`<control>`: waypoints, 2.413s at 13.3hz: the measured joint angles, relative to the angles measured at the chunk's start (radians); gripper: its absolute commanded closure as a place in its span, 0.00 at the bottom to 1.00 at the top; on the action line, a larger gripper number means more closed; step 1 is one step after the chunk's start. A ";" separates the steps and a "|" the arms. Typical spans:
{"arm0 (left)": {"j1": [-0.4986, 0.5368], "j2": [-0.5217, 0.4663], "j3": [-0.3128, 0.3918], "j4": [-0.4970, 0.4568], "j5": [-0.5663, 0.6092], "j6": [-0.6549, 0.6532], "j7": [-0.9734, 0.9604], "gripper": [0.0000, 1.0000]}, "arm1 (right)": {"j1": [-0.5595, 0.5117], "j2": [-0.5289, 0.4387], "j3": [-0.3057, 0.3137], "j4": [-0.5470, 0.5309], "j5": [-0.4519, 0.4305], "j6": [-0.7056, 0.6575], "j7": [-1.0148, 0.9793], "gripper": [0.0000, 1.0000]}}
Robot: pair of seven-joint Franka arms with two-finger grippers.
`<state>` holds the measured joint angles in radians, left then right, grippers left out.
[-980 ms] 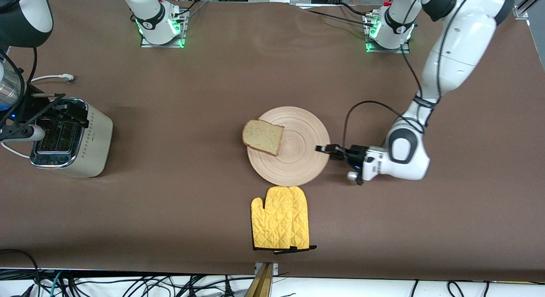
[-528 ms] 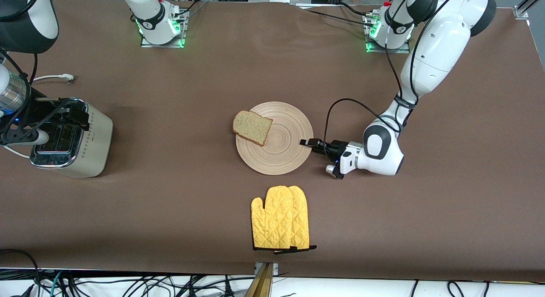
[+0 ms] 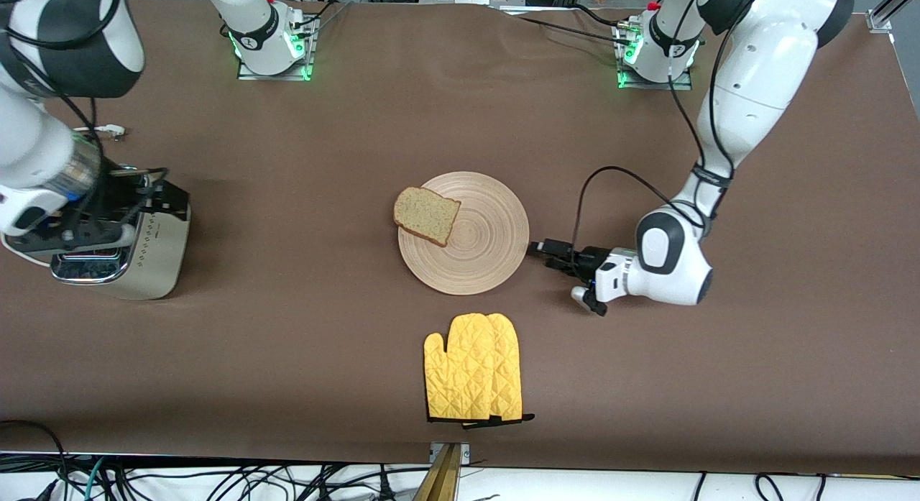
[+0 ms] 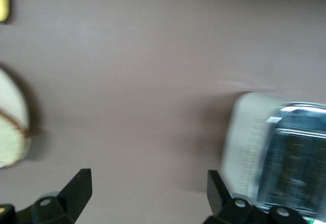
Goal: Move plate and put bread in toaster
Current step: 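Withdraw the left gripper while the right gripper reaches the bread, then grasp the bread slice on the plate with the right gripper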
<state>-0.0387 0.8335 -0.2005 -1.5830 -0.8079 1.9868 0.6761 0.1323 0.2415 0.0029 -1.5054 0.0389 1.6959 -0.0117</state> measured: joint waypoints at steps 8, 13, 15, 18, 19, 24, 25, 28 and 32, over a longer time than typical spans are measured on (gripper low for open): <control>0.066 -0.293 0.042 0.027 0.619 -0.182 -0.216 0.00 | 0.041 0.182 0.018 -0.173 0.419 0.235 0.079 0.00; 0.067 -0.596 0.077 0.047 0.774 -0.325 -0.560 0.00 | 0.071 0.185 0.164 -0.376 0.498 0.480 0.207 0.00; 0.067 -0.698 0.102 0.046 0.802 -0.351 -0.590 0.00 | 0.071 0.188 0.201 -0.425 0.522 0.533 0.235 0.00; 0.066 -0.751 0.168 0.027 0.841 -0.331 -0.597 0.00 | 0.071 0.216 0.277 -0.485 0.575 0.657 0.251 0.00; 0.067 -0.756 0.188 0.011 0.841 -0.325 -0.597 0.00 | 0.072 0.235 0.298 -0.493 0.578 0.689 0.261 0.00; 0.065 -0.780 0.192 -0.013 0.841 -0.340 -0.598 0.00 | 0.082 0.303 0.330 -0.496 0.581 0.741 0.288 0.30; 0.064 -0.783 0.192 -0.014 0.841 -0.341 -0.599 0.00 | 0.082 0.306 0.330 -0.496 0.582 0.741 0.295 0.50; 0.064 -0.787 0.192 -0.014 0.841 -0.341 -0.599 0.00 | 0.082 0.299 0.331 -0.493 0.582 0.740 0.330 0.77; 0.061 -0.788 0.189 -0.014 0.841 -0.341 -0.601 0.00 | 0.082 0.285 0.333 -0.493 0.583 0.732 0.343 1.00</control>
<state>0.0219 0.0459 -0.0115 -1.5965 0.0331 1.6456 0.0751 0.2142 0.5267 0.3354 -1.9984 0.6215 2.4279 0.3316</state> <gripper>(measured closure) 0.000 0.771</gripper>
